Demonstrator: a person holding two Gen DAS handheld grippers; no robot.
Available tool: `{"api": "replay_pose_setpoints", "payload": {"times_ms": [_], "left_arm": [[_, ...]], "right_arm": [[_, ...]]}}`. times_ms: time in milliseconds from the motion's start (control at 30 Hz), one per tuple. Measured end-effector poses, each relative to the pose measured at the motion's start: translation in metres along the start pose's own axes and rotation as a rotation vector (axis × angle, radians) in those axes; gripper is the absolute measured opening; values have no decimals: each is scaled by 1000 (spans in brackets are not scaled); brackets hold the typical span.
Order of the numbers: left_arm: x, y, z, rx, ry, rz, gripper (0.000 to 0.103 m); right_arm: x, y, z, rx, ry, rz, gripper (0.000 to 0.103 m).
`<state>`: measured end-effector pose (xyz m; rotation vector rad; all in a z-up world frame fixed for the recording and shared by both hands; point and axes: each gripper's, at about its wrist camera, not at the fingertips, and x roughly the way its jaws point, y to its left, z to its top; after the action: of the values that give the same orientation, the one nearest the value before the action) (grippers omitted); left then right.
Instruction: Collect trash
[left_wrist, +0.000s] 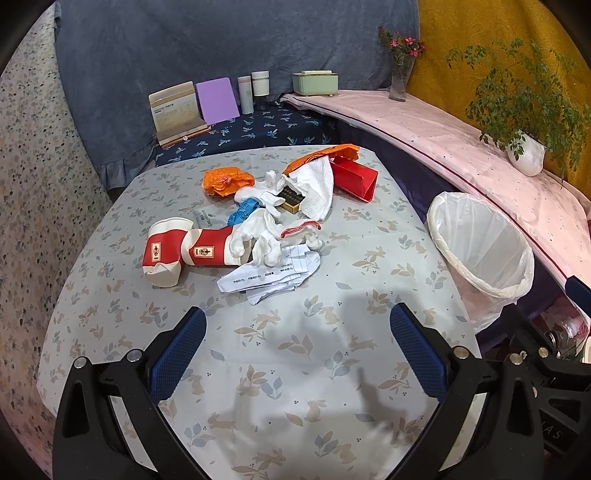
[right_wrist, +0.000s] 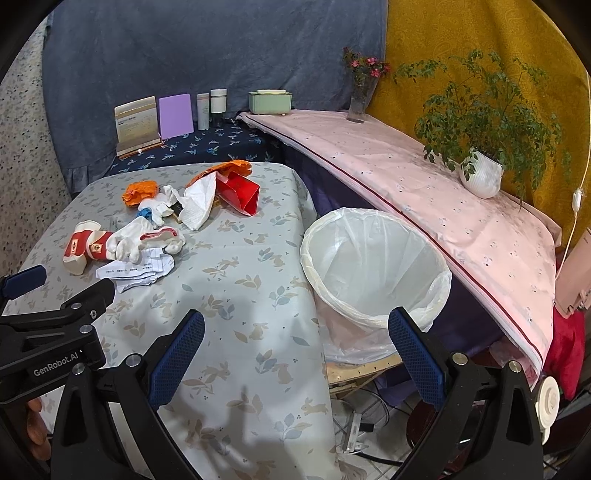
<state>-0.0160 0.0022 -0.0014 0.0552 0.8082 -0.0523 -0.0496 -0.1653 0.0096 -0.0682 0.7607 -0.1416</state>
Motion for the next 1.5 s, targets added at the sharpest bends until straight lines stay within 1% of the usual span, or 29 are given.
{"api": "replay_pose_setpoints", "payload": {"times_ms": [233,400,533,700,933,1067,1200,1333,1500], "left_arm": [[3,3,1,-14,-6,-19,95],[8,8,2,-17,5,-26,95],[13,18,4,-24,-1,-1,95],[27,45,8,-66,25,0,96],[52,97,17,-137,38,52,96],[71,128,24,-171,59,77,96],[94,154,30,-205,98,76,96],[116,170,36,-220,129,81,96],[143,190,39,-262,173,58,96]], "right_arm": [[-2,-2,3,19,-16,-31,96],[-2,0,7,33,-29,-42,96],[2,5,11,39,-26,-43,96],[11,16,17,40,-8,-18,96],[29,48,30,15,-2,14,96],[42,69,38,5,0,39,96],[58,90,46,4,14,68,96],[76,111,52,0,37,94,96],[95,131,62,-4,57,120,95]]}}
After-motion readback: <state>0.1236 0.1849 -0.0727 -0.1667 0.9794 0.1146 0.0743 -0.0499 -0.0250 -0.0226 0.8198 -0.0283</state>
